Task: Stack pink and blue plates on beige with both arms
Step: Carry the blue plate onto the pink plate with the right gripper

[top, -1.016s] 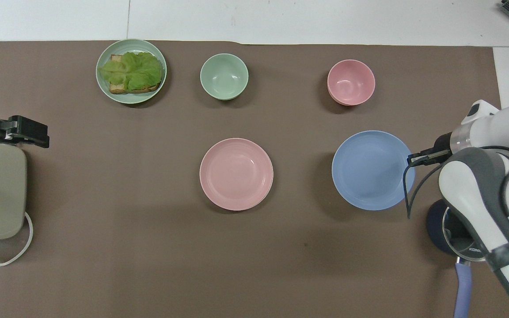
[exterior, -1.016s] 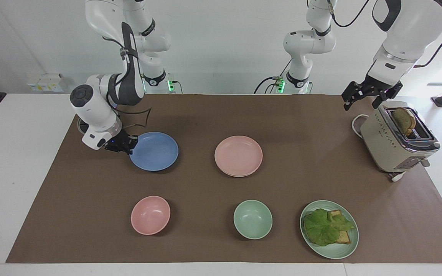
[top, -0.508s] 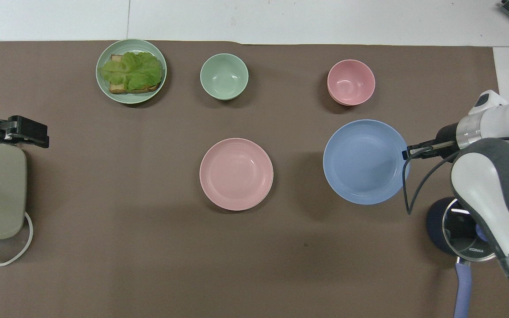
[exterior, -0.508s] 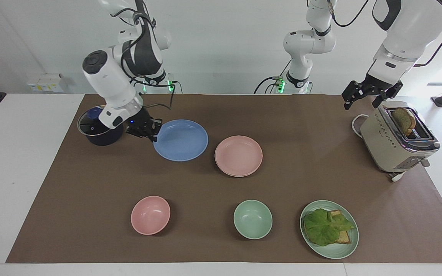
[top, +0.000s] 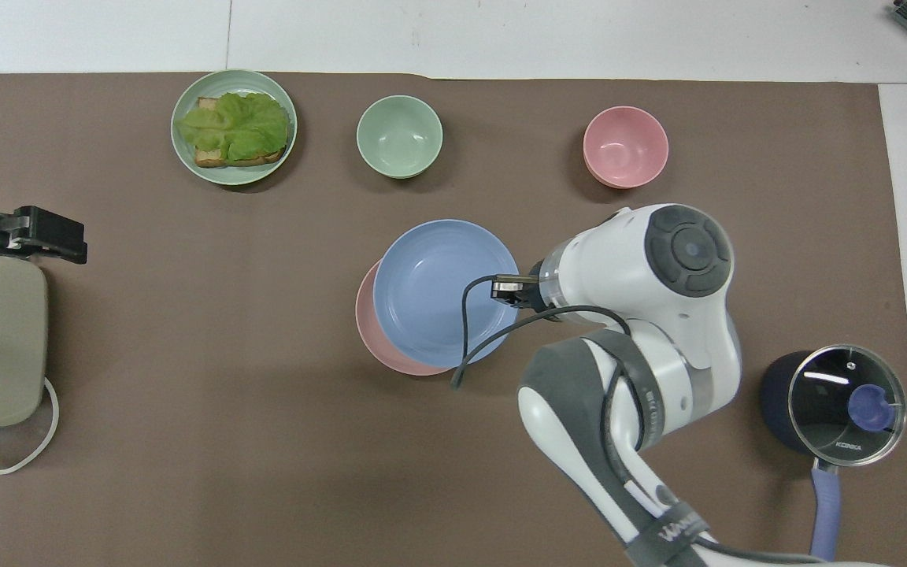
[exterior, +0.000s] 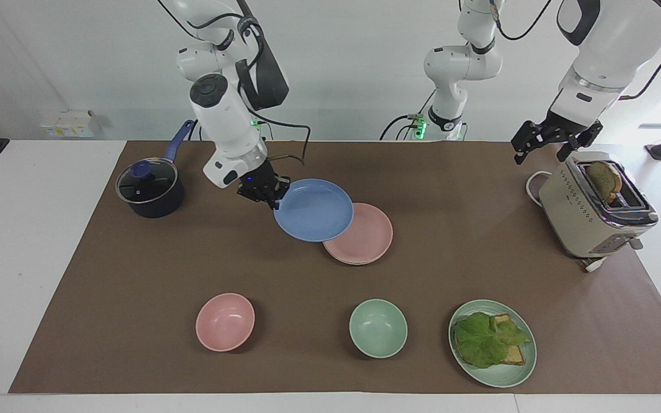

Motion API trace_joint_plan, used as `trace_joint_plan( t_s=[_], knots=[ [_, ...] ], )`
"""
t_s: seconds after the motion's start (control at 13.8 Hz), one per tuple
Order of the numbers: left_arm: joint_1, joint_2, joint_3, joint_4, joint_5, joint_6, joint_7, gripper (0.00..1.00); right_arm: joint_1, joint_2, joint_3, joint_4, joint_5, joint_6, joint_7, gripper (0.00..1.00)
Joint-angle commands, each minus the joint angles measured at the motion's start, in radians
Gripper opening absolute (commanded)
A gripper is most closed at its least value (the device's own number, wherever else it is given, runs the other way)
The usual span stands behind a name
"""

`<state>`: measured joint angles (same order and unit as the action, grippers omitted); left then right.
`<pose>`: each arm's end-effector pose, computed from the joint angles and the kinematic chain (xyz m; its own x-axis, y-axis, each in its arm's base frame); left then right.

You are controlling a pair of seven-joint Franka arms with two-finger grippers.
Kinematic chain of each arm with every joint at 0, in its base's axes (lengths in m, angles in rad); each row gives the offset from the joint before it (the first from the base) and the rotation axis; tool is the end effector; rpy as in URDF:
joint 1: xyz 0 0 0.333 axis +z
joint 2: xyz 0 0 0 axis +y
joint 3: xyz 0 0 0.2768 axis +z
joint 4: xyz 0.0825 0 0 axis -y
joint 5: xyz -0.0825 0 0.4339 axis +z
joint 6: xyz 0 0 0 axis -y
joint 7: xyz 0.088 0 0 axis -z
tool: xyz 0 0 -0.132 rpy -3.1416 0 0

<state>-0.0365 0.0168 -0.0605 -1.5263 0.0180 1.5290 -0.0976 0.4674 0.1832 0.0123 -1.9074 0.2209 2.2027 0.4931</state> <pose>0.6021 -0.0559 0.5697 0.9999 0.0013 -0.0123 0.0011 -0.9998 -0.0183 0.5729 0.3114 0.3261 0.9910 -0.1338 -0.0037 -0.1314 -0.9674 -0.2164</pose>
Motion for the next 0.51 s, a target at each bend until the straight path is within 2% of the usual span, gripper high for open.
trace_joint_plan(
  t_s=[0.0, 0.44],
  knots=[
    [0.004, -0.011, -0.001, 0.000, 0.010, -0.015, 0.009, 1.00, 0.013, 0.051, -0.005, 0.034, 0.015, 0.018, 0.028, 0.00],
    [0.004, -0.011, -0.001, 0.000, 0.010, -0.015, 0.009, 1.00, 0.039, 0.102, -0.003, 0.024, 0.025, 0.084, 0.032, 0.00]
  ],
)
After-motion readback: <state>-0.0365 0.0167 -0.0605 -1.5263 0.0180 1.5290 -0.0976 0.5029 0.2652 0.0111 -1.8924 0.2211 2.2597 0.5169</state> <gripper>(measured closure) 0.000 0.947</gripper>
